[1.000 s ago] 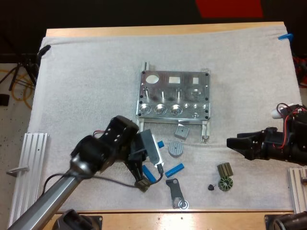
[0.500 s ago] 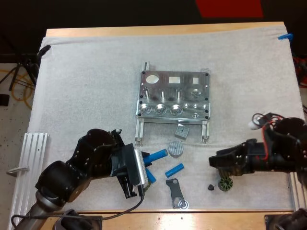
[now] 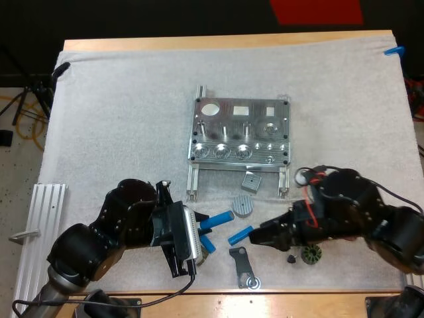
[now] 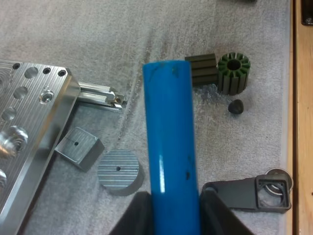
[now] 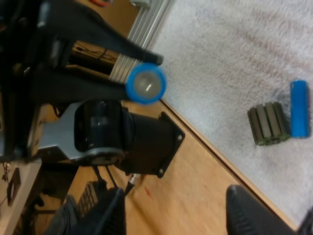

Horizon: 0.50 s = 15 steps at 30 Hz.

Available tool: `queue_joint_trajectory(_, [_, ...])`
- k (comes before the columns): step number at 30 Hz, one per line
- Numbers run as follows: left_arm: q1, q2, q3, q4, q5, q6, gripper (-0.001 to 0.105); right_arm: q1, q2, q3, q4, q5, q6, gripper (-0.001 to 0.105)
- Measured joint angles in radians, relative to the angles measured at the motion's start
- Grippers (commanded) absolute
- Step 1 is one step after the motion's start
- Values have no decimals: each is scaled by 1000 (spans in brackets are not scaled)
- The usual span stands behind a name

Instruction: Load cells from right to left

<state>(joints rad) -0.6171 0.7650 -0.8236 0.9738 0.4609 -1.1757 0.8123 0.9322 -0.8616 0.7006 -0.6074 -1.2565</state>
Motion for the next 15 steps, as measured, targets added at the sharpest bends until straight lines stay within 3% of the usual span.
queue_joint_trajectory(15, [0,0,0,6,18,9,0,5,124,0,-205,-37,120,46])
